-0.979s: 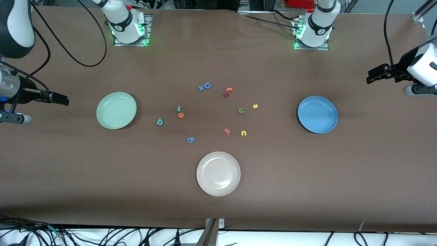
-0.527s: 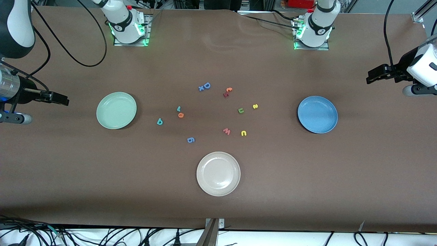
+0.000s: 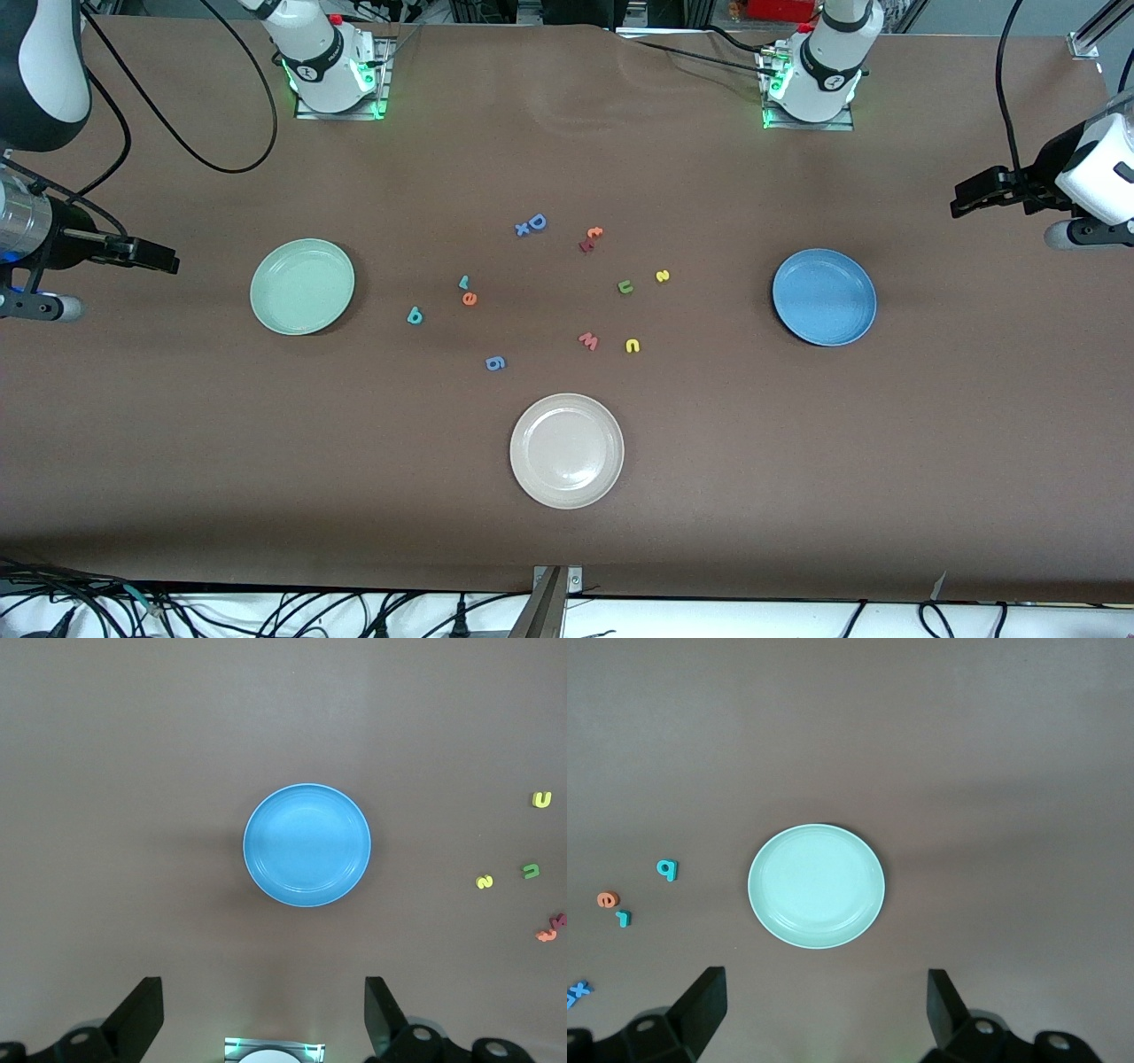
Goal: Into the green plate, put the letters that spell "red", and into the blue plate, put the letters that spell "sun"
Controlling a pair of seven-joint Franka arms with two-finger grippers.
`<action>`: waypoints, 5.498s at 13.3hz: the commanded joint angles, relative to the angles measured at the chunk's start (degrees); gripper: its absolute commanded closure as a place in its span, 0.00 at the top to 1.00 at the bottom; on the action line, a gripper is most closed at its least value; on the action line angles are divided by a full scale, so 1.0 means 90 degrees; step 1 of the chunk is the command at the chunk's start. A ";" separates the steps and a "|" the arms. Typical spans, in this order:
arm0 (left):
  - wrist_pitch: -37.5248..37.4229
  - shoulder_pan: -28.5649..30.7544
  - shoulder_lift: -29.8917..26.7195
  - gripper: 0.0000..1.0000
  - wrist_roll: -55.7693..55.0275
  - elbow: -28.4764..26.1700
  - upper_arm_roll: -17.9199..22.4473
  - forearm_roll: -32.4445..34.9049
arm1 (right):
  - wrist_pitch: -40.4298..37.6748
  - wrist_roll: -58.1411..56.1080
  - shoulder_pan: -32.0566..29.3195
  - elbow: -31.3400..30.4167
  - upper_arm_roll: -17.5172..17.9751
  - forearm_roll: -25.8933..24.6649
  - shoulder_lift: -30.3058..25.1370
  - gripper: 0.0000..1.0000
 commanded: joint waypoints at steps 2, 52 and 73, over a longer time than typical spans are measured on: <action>-0.0008 -0.0019 0.0043 1.00 0.0063 0.0074 0.0019 -0.0043 | -0.0063 0.0065 -0.0026 -0.0046 -0.0006 0.0116 -0.0062 1.00; -0.0017 -0.0009 0.0082 1.00 0.0053 0.0035 0.0019 -0.0043 | -0.0053 0.0056 -0.0017 -0.0036 -0.0006 0.0116 -0.0032 1.00; 0.0031 -0.0009 0.0112 1.00 0.0053 0.0016 0.0019 -0.0053 | 0.2639 0.2038 0.1878 -0.1664 0.0111 0.0448 0.0798 0.99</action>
